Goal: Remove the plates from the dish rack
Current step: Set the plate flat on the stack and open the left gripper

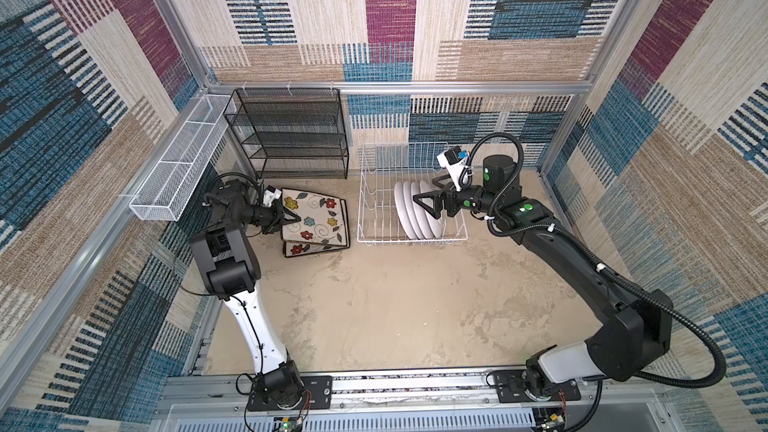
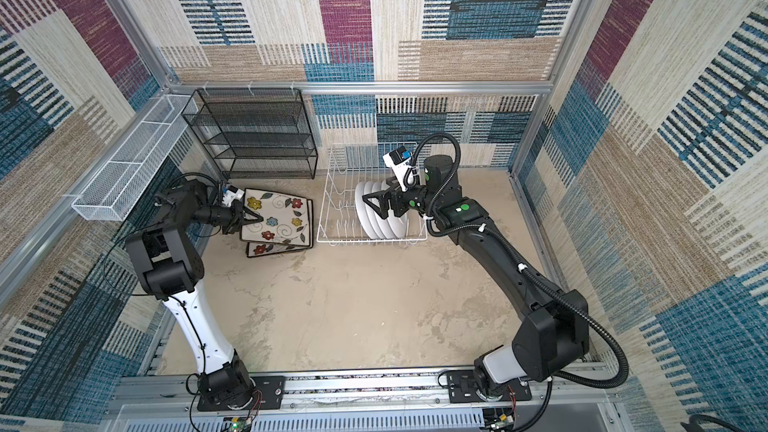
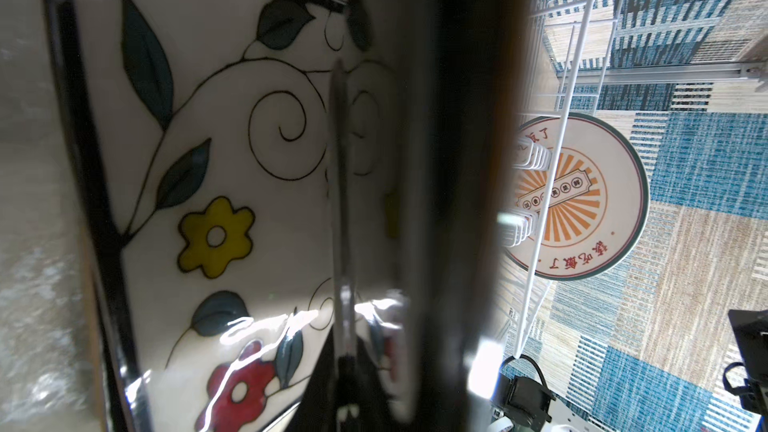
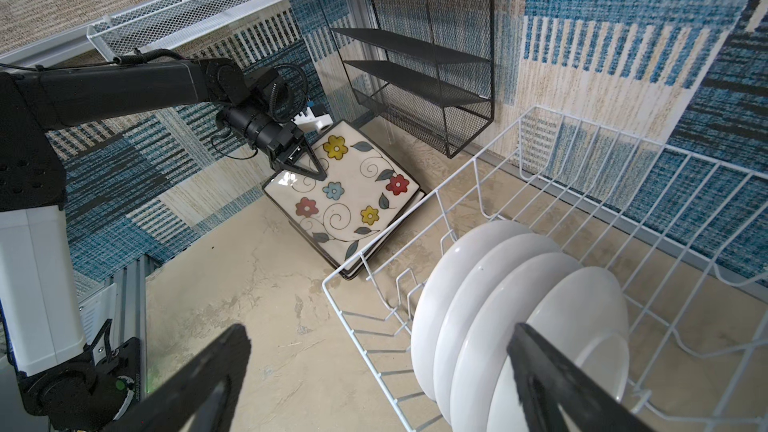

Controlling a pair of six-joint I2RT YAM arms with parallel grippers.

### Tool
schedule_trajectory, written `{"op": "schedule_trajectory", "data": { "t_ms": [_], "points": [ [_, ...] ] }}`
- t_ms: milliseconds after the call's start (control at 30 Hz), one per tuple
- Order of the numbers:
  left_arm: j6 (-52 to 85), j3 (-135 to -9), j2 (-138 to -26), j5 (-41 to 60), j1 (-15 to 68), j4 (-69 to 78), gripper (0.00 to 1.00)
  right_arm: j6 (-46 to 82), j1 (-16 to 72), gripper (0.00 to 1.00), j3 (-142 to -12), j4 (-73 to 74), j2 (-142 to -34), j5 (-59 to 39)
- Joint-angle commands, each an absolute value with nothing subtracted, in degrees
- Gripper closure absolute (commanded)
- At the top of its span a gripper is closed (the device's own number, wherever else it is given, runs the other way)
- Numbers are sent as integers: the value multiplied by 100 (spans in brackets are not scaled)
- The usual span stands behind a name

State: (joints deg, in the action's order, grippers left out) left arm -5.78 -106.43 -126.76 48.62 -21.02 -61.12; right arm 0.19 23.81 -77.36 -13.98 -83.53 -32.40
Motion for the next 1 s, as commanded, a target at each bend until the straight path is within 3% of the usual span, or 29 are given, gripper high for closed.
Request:
{"op": "schedule_trajectory", "data": {
  "t_ms": [0, 600, 800, 967],
  "points": [
    [-906, -10746, -12847, 4024, -2126, -6317, 83, 36, 2391, 1, -7711, -1322, -8304, -3158],
    [-842, -10959, -13285, 3717, -2320, -6452, 72, 105, 2408, 1, -7594, -1293, -8218, -3094],
    [-781, -10982, -13279, 3655, -2333, -6451, 59, 78, 2409, 1, -7594, -1322, -8209, -3087],
    [-769, -11013, -13256, 3537, -2342, -6451, 55, 83, 2413, 1, -7559, -1289, -8195, -3098]
  ]
}}
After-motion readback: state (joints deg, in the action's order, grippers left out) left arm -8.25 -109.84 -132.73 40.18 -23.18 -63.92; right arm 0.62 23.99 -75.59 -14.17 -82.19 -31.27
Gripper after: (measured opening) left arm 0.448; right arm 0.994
